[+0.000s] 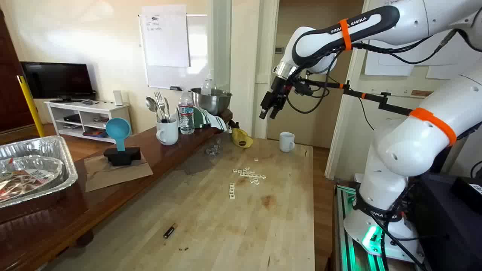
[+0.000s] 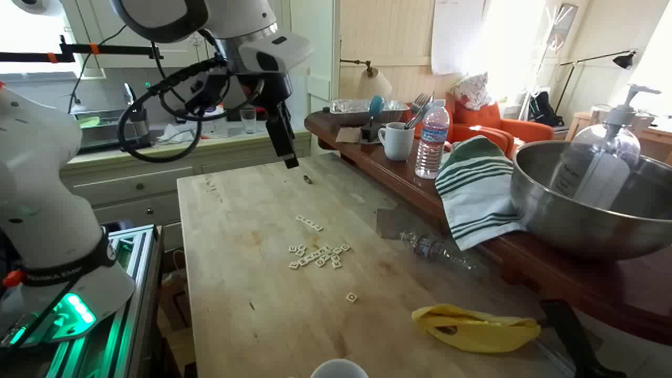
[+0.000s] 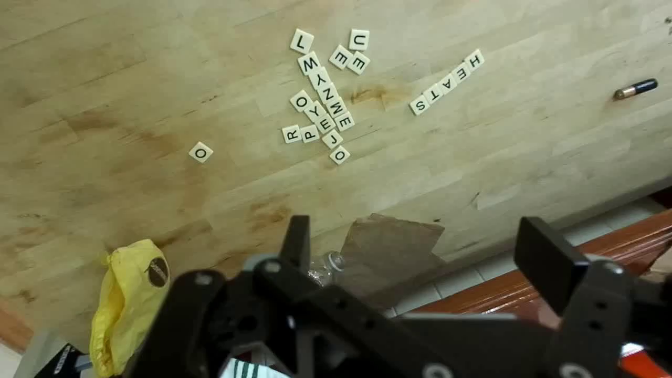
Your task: Add one more block to the straight row
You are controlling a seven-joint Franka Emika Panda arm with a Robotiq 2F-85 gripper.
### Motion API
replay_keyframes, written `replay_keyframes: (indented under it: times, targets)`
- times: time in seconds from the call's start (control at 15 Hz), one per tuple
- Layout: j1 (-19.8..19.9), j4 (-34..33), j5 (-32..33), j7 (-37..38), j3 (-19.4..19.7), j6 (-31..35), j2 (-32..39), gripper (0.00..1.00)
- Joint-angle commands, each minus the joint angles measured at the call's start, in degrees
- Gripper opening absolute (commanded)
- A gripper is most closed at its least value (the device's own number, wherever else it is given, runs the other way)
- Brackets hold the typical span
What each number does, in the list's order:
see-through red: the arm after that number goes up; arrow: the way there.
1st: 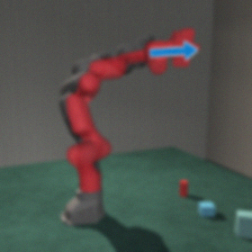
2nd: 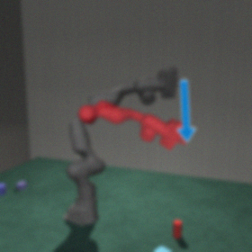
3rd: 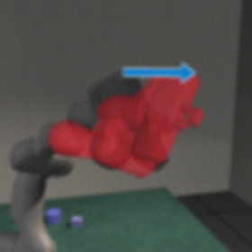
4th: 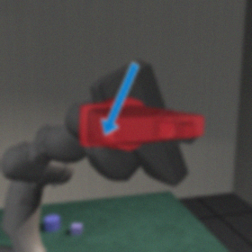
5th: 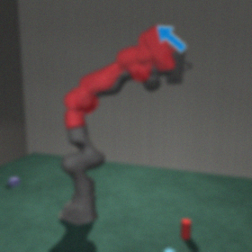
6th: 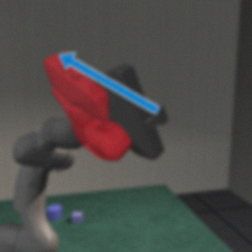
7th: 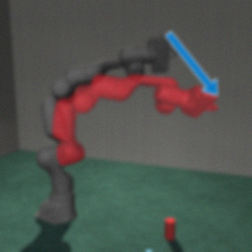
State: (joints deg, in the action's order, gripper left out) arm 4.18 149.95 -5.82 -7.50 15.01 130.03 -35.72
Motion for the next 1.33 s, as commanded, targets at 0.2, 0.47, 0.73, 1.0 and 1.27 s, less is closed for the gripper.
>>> replay_keyframes:
  times: [0.2,0.47,0.73,1.0,1.27]
  targets:
    - [1.0,-0.1,-0.8,-0.6,-0.9,-0.3,0.2,1.0]
    - [1.0,0.2,-0.5,-0.8,-1.1,0.4,0.2,1.0]
    - [-1.5,3.4,-0.3,-5.9,-1.8,1.7,1.9,1.0]
    - [-3.3,8.0,-0.2,-12.2,-1.6,7.4,4.7,1.0]
    - [-4.3,8.7,0.4,-18.6,-0.2,18.8,12.4,0.68]
